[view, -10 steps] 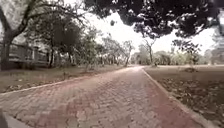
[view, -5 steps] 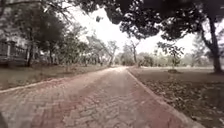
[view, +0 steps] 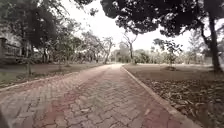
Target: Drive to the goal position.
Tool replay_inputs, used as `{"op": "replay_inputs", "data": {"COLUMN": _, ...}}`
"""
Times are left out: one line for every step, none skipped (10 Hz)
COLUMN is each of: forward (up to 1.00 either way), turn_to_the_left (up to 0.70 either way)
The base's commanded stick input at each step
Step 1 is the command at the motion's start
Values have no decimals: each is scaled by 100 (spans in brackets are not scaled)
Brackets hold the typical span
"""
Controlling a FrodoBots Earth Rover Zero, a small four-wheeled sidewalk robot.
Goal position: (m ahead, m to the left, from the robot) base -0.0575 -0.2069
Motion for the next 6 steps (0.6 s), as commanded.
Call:
{"op": "replay_inputs", "data": {"forward": 70, "turn_to_the_left": 0}}
{"op": "replay_inputs", "data": {"forward": 0, "turn_to_the_left": 0}}
{"op": "replay_inputs", "data": {"forward": 0, "turn_to_the_left": 0}}
{"op": "replay_inputs", "data": {"forward": 0, "turn_to_the_left": 0}}
{"op": "replay_inputs", "data": {"forward": 0, "turn_to_the_left": 0}}
{"op": "replay_inputs", "data": {"forward": 0, "turn_to_the_left": 0}}
